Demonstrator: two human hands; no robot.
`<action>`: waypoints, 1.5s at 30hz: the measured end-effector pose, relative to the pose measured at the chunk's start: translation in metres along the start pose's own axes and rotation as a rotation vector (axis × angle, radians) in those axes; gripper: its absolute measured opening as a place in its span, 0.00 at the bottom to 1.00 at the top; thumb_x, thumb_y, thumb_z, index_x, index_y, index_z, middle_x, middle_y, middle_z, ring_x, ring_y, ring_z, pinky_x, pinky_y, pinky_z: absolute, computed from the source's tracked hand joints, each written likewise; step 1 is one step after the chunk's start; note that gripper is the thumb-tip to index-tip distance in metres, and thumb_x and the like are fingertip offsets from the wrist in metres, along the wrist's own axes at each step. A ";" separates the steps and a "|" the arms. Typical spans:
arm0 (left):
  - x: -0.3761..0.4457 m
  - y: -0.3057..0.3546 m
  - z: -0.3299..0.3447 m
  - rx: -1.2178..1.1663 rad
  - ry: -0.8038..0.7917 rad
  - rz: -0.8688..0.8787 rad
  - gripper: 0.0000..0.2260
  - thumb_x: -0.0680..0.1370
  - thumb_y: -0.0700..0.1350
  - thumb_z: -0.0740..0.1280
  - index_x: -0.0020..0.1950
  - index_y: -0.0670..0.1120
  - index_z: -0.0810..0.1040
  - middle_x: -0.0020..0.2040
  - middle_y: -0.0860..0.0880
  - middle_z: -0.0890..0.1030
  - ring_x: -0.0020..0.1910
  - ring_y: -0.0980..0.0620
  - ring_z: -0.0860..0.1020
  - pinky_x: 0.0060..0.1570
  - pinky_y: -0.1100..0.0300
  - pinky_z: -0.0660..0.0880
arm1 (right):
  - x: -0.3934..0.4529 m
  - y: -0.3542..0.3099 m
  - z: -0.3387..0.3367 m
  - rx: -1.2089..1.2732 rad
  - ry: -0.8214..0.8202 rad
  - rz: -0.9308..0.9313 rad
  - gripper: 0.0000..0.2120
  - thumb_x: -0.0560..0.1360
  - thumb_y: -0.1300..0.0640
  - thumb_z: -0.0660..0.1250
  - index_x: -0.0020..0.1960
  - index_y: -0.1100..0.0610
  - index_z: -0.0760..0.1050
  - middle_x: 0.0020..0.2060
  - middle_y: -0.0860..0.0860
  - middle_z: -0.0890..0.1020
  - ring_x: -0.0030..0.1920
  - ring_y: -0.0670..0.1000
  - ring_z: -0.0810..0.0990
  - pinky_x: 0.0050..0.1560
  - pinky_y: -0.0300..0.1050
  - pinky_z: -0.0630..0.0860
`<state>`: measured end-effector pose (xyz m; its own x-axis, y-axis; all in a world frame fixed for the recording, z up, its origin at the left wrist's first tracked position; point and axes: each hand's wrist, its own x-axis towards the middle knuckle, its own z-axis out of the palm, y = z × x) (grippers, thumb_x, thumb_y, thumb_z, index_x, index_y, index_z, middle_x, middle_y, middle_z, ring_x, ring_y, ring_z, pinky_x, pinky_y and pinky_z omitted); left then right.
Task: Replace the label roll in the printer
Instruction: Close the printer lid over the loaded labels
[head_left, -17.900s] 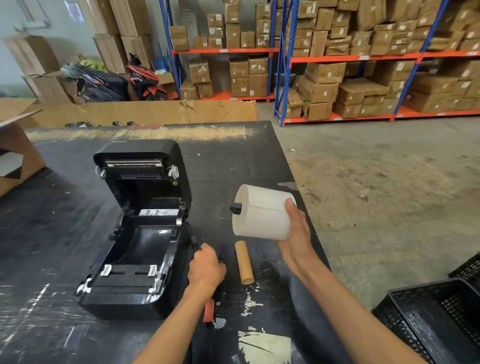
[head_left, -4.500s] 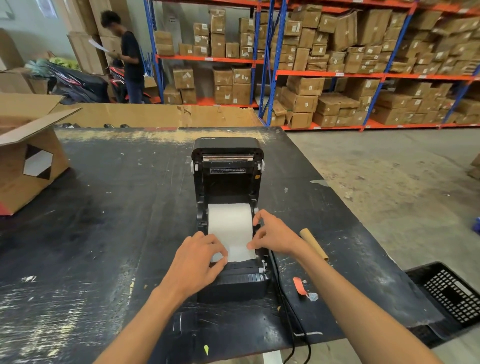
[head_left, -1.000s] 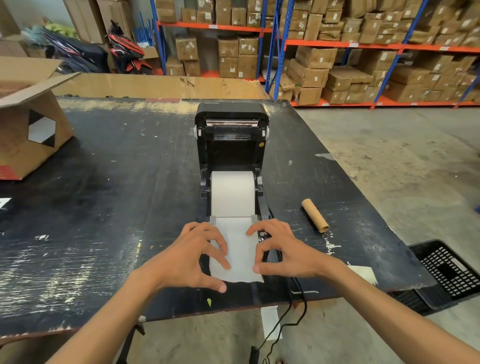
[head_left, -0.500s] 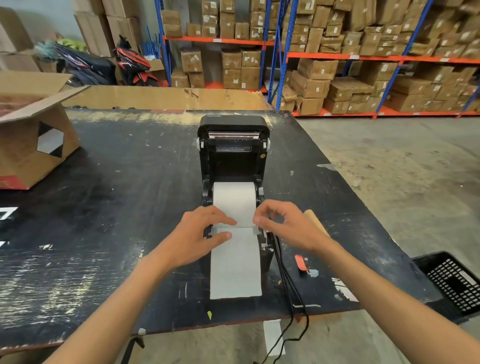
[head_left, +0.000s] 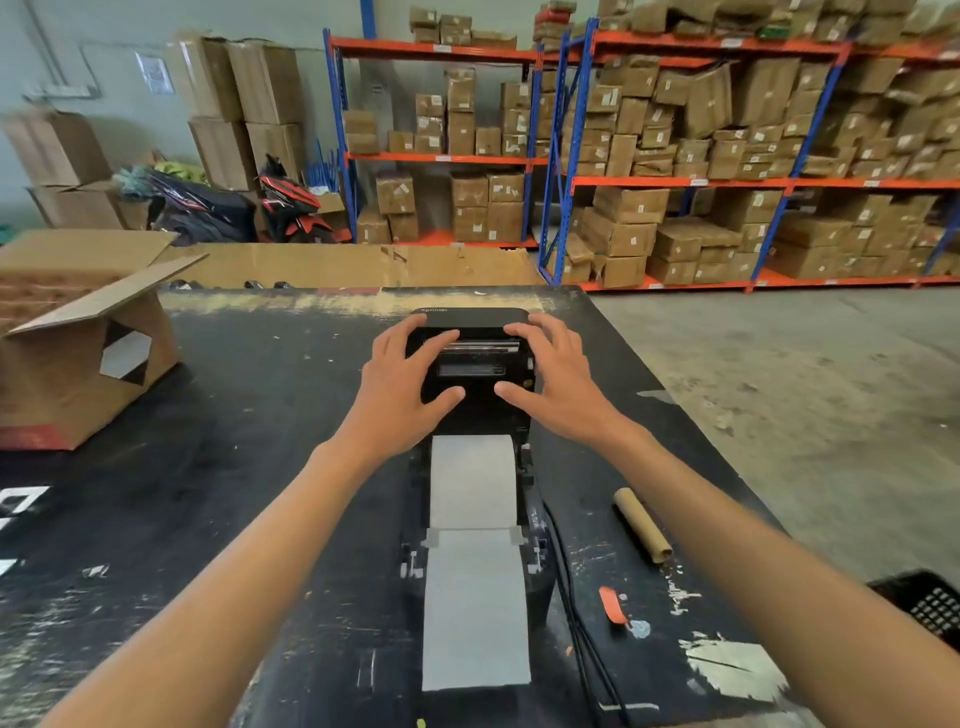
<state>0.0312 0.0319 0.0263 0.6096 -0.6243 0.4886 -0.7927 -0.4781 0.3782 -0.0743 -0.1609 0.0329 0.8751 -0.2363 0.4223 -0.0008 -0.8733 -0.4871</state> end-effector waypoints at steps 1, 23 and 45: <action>0.006 -0.002 0.000 0.014 -0.028 -0.023 0.31 0.77 0.57 0.68 0.78 0.57 0.60 0.80 0.47 0.55 0.78 0.45 0.51 0.73 0.39 0.57 | 0.006 -0.001 0.001 -0.042 -0.015 0.022 0.34 0.75 0.46 0.70 0.77 0.48 0.60 0.78 0.54 0.57 0.78 0.56 0.51 0.74 0.61 0.56; -0.015 0.005 -0.005 -0.134 0.135 -0.029 0.09 0.78 0.58 0.64 0.50 0.54 0.71 0.53 0.54 0.71 0.53 0.52 0.69 0.55 0.53 0.69 | -0.023 0.003 0.012 0.370 0.046 0.040 0.20 0.70 0.40 0.72 0.58 0.38 0.68 0.58 0.44 0.67 0.63 0.49 0.70 0.65 0.55 0.74; -0.127 0.011 0.031 -0.276 0.002 -0.015 0.17 0.71 0.57 0.70 0.58 0.58 0.73 0.54 0.63 0.75 0.57 0.56 0.73 0.55 0.66 0.66 | -0.132 0.015 0.050 0.512 -0.116 0.092 0.38 0.70 0.39 0.74 0.75 0.36 0.61 0.77 0.35 0.58 0.78 0.40 0.56 0.76 0.49 0.61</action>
<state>-0.0554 0.0868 -0.0555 0.6213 -0.6169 0.4832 -0.7534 -0.3006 0.5848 -0.1659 -0.1216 -0.0685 0.9304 -0.2280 0.2871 0.1308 -0.5251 -0.8409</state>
